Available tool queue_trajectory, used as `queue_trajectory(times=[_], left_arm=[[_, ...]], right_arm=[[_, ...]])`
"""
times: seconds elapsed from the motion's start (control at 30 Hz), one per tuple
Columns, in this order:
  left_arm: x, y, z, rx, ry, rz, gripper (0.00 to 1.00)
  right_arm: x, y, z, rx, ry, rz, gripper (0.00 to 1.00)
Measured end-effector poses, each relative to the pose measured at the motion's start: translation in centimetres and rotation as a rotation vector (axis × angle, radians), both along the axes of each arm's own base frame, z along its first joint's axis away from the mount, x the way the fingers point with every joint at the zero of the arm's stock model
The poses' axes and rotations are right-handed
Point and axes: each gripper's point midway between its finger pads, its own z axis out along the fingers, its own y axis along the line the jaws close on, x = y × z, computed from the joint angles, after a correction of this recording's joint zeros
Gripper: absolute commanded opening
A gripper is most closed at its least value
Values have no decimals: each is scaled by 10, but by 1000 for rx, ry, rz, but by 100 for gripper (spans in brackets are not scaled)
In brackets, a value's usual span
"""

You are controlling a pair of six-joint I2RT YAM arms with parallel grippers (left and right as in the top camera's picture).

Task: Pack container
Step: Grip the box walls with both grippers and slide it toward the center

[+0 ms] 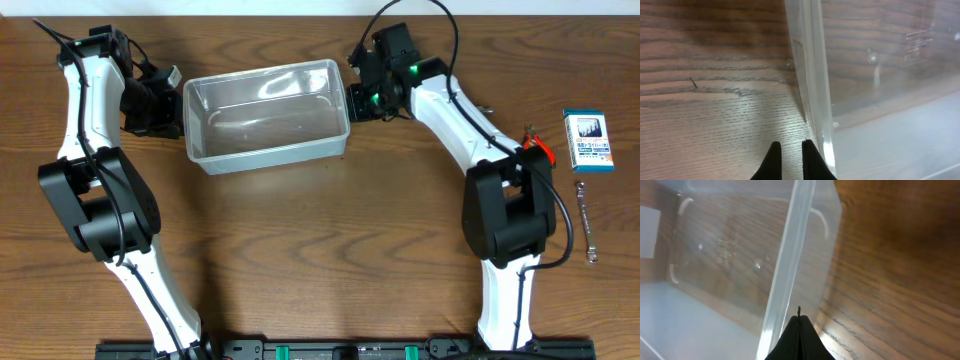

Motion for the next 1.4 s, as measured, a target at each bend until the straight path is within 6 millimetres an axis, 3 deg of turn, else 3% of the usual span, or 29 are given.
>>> queue_trajectory(times=[0.33,1.0,1.4], left_arm=[[0,-4,1,-11,-2,-7,6],[-2,-10,2,-42,8,-8,6],[-14,-24,6,-94,48,-39,6]], right_arm=[[4,-3,32,-3,-79,-1,1],[-17,-14,25,-59,0,12,1],[-26,-25,41,-106,-13,5,1]])
